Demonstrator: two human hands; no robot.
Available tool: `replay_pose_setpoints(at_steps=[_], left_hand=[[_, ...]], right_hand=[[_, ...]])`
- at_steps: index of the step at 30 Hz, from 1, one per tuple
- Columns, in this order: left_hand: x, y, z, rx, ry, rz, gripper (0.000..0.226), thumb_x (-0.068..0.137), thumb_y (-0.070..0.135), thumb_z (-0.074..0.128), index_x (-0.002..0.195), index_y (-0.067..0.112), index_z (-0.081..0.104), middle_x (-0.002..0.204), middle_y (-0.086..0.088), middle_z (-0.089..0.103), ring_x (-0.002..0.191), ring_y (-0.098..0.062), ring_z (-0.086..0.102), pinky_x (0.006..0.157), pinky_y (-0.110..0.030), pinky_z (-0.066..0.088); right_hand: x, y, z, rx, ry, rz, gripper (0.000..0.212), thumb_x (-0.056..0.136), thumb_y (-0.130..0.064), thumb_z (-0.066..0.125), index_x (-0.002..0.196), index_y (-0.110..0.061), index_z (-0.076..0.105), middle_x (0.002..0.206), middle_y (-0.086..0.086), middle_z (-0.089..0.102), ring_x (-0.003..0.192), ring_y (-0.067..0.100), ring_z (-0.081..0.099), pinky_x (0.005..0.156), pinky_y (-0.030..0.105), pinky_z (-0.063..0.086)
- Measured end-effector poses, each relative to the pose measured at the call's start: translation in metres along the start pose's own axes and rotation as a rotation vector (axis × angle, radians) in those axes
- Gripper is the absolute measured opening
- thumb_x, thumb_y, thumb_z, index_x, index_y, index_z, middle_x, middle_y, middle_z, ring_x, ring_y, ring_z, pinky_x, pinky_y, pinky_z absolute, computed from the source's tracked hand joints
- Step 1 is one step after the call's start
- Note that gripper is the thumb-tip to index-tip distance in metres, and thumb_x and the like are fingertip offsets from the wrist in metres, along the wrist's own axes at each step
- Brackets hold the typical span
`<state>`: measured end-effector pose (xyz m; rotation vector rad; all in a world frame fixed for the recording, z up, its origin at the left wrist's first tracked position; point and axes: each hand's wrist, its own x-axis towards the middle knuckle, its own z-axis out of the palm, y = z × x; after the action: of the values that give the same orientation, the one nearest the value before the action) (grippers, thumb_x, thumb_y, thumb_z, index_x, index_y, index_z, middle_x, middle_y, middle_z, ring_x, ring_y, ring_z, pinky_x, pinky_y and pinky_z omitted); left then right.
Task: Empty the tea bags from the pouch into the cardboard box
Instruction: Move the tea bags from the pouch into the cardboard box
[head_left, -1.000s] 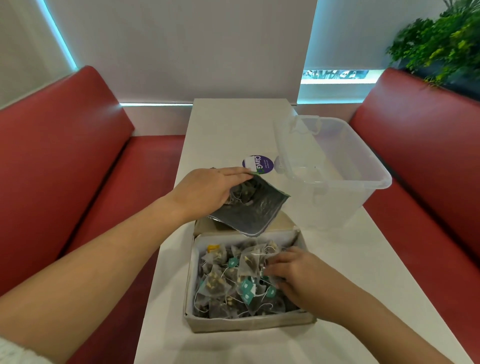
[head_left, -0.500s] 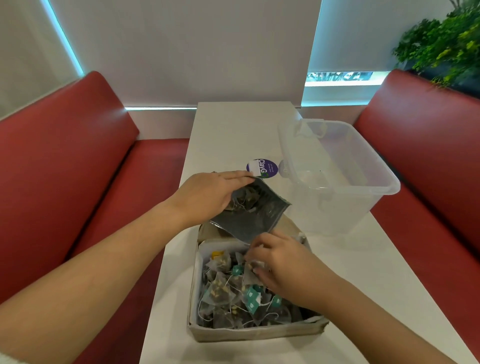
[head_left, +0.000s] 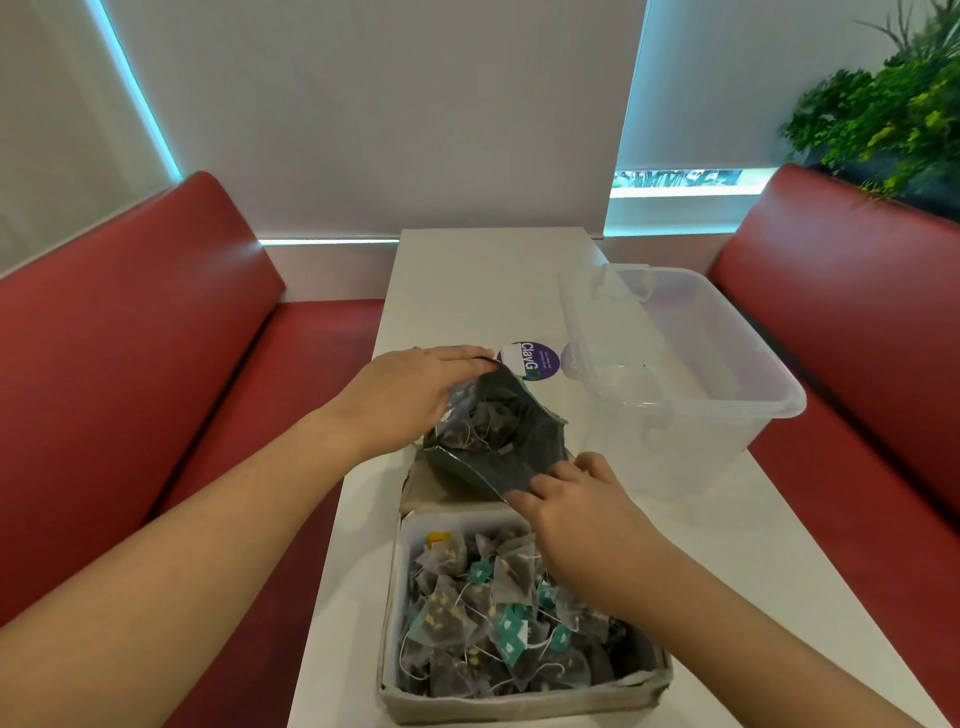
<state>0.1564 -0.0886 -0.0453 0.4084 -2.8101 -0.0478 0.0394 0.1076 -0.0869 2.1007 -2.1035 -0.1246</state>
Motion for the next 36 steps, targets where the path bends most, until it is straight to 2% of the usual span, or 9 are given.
replay_pose_setpoints(at_steps=[5, 9, 11, 14, 17, 22, 28, 32, 36], left_hand=[[0.006, 0.0, -0.013, 0.143, 0.039, 0.01, 0.059, 0.087, 0.006, 0.054, 0.134, 0.041, 0.046, 0.143, 0.022, 0.043, 0.113, -0.009, 0.06, 0.088, -0.032, 0.052], [0.013, 0.017, -0.017, 0.129, -0.055, 0.025, 0.058, 0.089, 0.008, 0.049, 0.134, 0.043, 0.045, 0.144, 0.023, 0.041, 0.117, -0.009, 0.056, 0.091, -0.029, 0.047], [0.015, 0.021, -0.017, 0.097, -0.065, 0.034, 0.057, 0.09, 0.008, 0.047, 0.135, 0.043, 0.045, 0.144, 0.024, 0.041, 0.12, -0.007, 0.053, 0.094, -0.025, 0.043], [0.017, 0.025, -0.021, 0.009, -0.081, 0.029, 0.052, 0.093, 0.009, 0.044, 0.133, 0.042, 0.047, 0.142, 0.021, 0.044, 0.125, -0.005, 0.048, 0.101, -0.023, 0.036], [0.015, 0.025, -0.027, -0.017, -0.097, 0.027, 0.052, 0.093, 0.009, 0.043, 0.134, 0.04, 0.047, 0.143, 0.021, 0.043, 0.128, -0.006, 0.045, 0.105, -0.025, 0.034], [0.01, 0.011, -0.038, -0.009, -0.086, -0.003, 0.052, 0.093, 0.01, 0.044, 0.134, 0.041, 0.047, 0.143, 0.025, 0.041, 0.126, -0.005, 0.048, 0.102, -0.027, 0.041], [0.011, 0.015, -0.041, 0.026, -0.086, -0.006, 0.054, 0.093, 0.011, 0.043, 0.136, 0.043, 0.043, 0.145, 0.025, 0.038, 0.127, -0.005, 0.047, 0.103, -0.027, 0.04], [0.008, 0.013, -0.036, 0.045, -0.108, -0.006, 0.058, 0.091, 0.009, 0.044, 0.137, 0.044, 0.04, 0.146, 0.025, 0.036, 0.126, -0.007, 0.049, 0.101, -0.029, 0.044], [0.009, 0.018, -0.034, -0.023, -0.181, -0.002, 0.054, 0.094, 0.013, 0.04, 0.139, 0.042, 0.038, 0.147, 0.023, 0.036, 0.127, -0.007, 0.047, 0.101, -0.031, 0.044]], right_hand=[[0.002, 0.001, -0.013, 0.013, 0.02, 0.002, 0.048, 0.085, -0.016, 0.056, 0.132, -0.019, 0.045, 0.119, 0.003, 0.058, 0.109, 0.027, 0.05, 0.093, 0.041, 0.031], [0.017, -0.003, -0.012, 0.061, 0.152, -0.039, 0.03, 0.072, -0.02, 0.062, 0.102, -0.022, 0.068, 0.089, -0.003, 0.068, 0.083, 0.022, 0.061, 0.081, 0.036, 0.033], [0.03, -0.006, -0.015, 0.105, 0.158, -0.057, 0.029, 0.077, -0.018, 0.056, 0.103, -0.021, 0.069, 0.092, -0.001, 0.07, 0.087, 0.023, 0.062, 0.087, 0.037, 0.035], [0.064, -0.003, -0.015, 0.156, -0.004, 0.024, 0.039, 0.089, -0.015, 0.053, 0.128, -0.017, 0.054, 0.126, 0.008, 0.058, 0.113, 0.027, 0.054, 0.1, 0.04, 0.04], [0.088, 0.005, -0.016, 0.197, -0.258, 0.116, 0.078, 0.083, -0.013, 0.066, 0.148, -0.026, 0.024, 0.152, 0.008, 0.027, 0.132, 0.034, 0.036, 0.105, 0.046, 0.04], [0.084, 0.004, -0.02, 0.22, -0.272, 0.11, 0.108, 0.078, -0.004, 0.068, 0.148, -0.036, -0.007, 0.157, 0.006, -0.017, 0.136, 0.044, 0.023, 0.1, 0.05, 0.044], [0.086, 0.002, -0.015, 0.191, -0.223, 0.134, 0.099, 0.084, -0.012, 0.064, 0.147, -0.037, -0.008, 0.158, 0.003, -0.017, 0.138, 0.043, 0.017, 0.099, 0.051, 0.043], [0.083, 0.0, -0.009, 0.181, -0.285, 0.15, 0.098, 0.089, -0.023, 0.057, 0.143, -0.039, -0.022, 0.153, 0.004, -0.031, 0.141, 0.045, 0.003, 0.106, 0.055, 0.034], [0.089, 0.004, 0.006, 0.19, -0.396, 0.171, 0.077, 0.096, -0.045, 0.037, 0.142, -0.041, -0.025, 0.155, 0.003, -0.03, 0.143, 0.044, -0.006, 0.112, 0.06, 0.019]])
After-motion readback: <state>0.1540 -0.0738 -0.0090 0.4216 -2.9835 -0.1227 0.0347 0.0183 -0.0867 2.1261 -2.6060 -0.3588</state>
